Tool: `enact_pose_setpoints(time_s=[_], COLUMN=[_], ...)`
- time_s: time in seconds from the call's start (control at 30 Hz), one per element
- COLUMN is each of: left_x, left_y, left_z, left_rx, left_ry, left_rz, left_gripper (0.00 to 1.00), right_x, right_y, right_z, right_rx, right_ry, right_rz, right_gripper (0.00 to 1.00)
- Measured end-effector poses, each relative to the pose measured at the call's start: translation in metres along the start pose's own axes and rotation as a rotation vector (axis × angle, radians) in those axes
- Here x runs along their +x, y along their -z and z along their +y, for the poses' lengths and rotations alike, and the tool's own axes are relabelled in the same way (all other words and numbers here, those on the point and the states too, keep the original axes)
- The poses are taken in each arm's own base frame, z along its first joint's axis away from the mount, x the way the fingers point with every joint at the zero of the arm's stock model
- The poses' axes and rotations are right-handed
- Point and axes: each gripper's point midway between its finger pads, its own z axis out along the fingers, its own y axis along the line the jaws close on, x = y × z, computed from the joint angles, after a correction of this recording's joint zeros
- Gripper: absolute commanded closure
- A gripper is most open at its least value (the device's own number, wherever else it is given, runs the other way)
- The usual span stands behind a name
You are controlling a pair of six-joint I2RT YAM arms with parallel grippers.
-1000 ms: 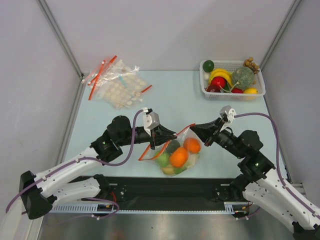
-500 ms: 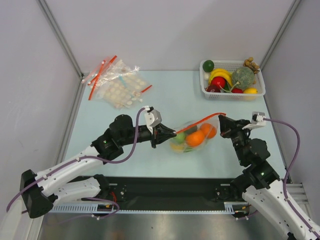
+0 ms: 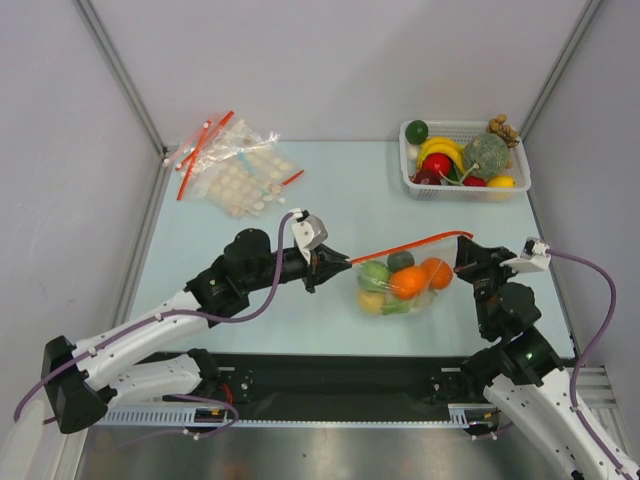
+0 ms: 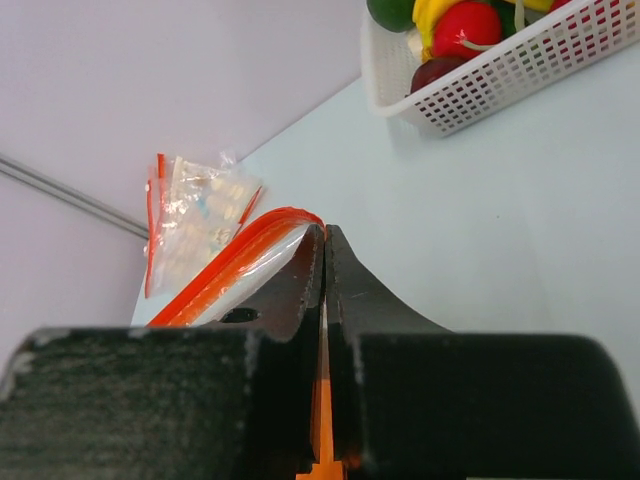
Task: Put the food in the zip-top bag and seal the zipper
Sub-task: Zip the zipper food storage bag at the center of the board.
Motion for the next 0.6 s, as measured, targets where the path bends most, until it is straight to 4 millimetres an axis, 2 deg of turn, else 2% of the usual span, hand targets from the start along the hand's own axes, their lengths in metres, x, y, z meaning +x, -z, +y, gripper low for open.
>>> enact_pose_setpoints(time_s=[0.17, 0.4, 0.43, 0.47, 0.5, 0.53, 0.57, 0.6], left_x=[0.005, 0.006, 0.005, 0.004, 0.004, 0.003, 0.001, -0.001], left_y=[0.000, 0.005, 0.006, 0.008, 0.011, 0.014, 0.019, 0.024], left_z=[0.013, 0.035, 0.039, 0.043, 0.047, 0.052, 0.057, 0.061], left_rx=[-0.073, -0.191, -0.212, -0.229, -0.254, -0.280, -0.314, -0.342], left_ry=[0.016, 0.063, 0.071, 0.079, 0.082, 0.090, 0.102, 0.107], left_rz=[0.017, 0.013, 0.008, 0.004, 0.002, -0.004, -0.019, -0.034], left_gripper=[0.93, 0.88, 0.85, 0.63, 0.45, 0.32, 0.21, 0.15], right_x=[0.005, 0.023, 0.026, 0.028, 0.028, 0.026, 0.024, 0.022], right_y=[-0.002, -0.011, -0.012, -0.013, -0.015, -0.016, -0.017, -0.018], right_z=[-0.001, 0.000, 0.002, 0.003, 0.003, 0.002, 0.002, 0.002], right_rx=[0.006, 0.010, 0.005, 0.000, -0.001, 0.003, 0.001, -0.003], right_ry=[0.008, 0.045, 0.049, 0.051, 0.061, 0.074, 0.093, 0.100], right_rz=[0.017, 0.074, 0.084, 0.091, 0.092, 0.082, 0.074, 0.064], right_gripper=[1.00, 0.98, 0.85, 0.67, 0.33, 0.16, 0.03, 0.00])
